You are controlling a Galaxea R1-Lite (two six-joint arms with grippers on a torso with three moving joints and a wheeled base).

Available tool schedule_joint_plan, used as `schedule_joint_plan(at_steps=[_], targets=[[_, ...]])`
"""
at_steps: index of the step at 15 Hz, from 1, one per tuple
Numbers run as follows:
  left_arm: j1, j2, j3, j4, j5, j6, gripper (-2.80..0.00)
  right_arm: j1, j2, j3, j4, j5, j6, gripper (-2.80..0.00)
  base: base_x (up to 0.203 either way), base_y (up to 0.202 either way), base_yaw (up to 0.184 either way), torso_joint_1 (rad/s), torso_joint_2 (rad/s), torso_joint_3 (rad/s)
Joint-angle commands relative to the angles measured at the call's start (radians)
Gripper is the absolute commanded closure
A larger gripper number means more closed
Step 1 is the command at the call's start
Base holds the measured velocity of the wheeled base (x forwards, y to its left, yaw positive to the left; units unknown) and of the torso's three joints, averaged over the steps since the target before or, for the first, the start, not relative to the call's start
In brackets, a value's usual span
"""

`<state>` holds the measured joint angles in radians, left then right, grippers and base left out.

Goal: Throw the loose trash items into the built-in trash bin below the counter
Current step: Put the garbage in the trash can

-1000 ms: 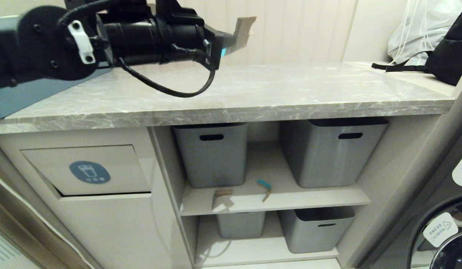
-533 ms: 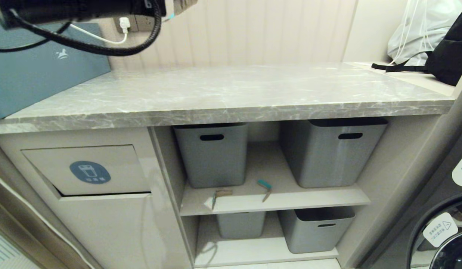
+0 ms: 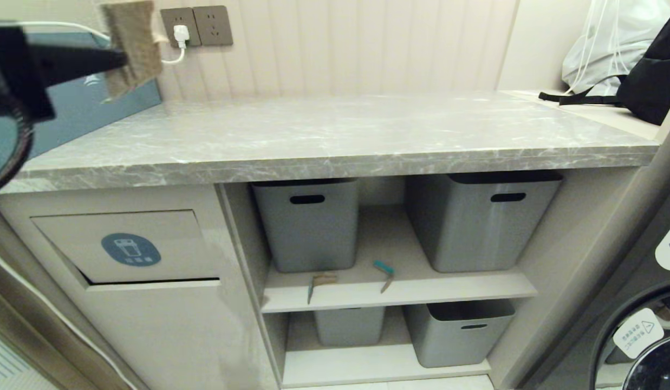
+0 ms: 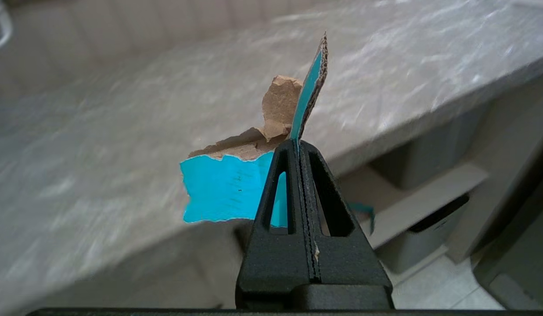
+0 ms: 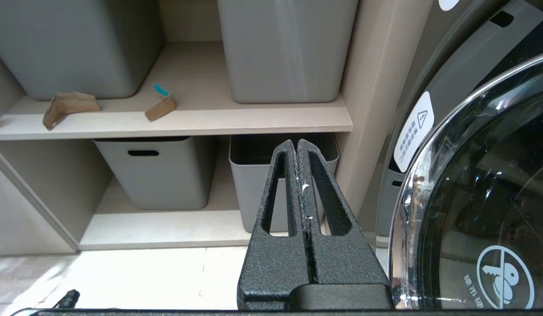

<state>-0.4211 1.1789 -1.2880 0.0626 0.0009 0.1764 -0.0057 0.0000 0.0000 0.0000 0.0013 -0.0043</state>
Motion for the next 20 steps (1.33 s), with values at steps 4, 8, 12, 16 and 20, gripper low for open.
schedule_joint_plan(at_steps=[4, 8, 12, 16, 20], targets=[[0.212, -0.37, 0.299, 0.007, 0.006, -0.021, 0.0, 0.0, 0.0, 0.0, 0.0, 0.0, 0.0, 0.0, 0.0, 0.0, 0.0, 0.0, 0.0, 0.0], [0.399, -0.462, 0.502, 0.001, 0.007, -0.062, 0.0, 0.0, 0.0, 0.0, 0.0, 0.0, 0.0, 0.0, 0.0, 0.0, 0.0, 0.0, 0.0, 0.0], [0.566, -0.429, 0.688, -0.043, 0.0, -0.086, 0.0, 0.0, 0.0, 0.0, 0.0, 0.0, 0.0, 0.0, 0.0, 0.0, 0.0, 0.0, 0.0, 0.0], [0.624, -0.375, 0.864, -0.254, -0.015, -0.085, 0.0, 0.0, 0.0, 0.0, 0.0, 0.0, 0.0, 0.0, 0.0, 0.0, 0.0, 0.0, 0.0, 0.0], [0.672, -0.249, 0.975, -0.447, -0.031, -0.082, 0.0, 0.001, 0.0, 0.0, 0.0, 0.0, 0.0, 0.0, 0.0, 0.0, 0.0, 0.0, 0.0, 0.0]])
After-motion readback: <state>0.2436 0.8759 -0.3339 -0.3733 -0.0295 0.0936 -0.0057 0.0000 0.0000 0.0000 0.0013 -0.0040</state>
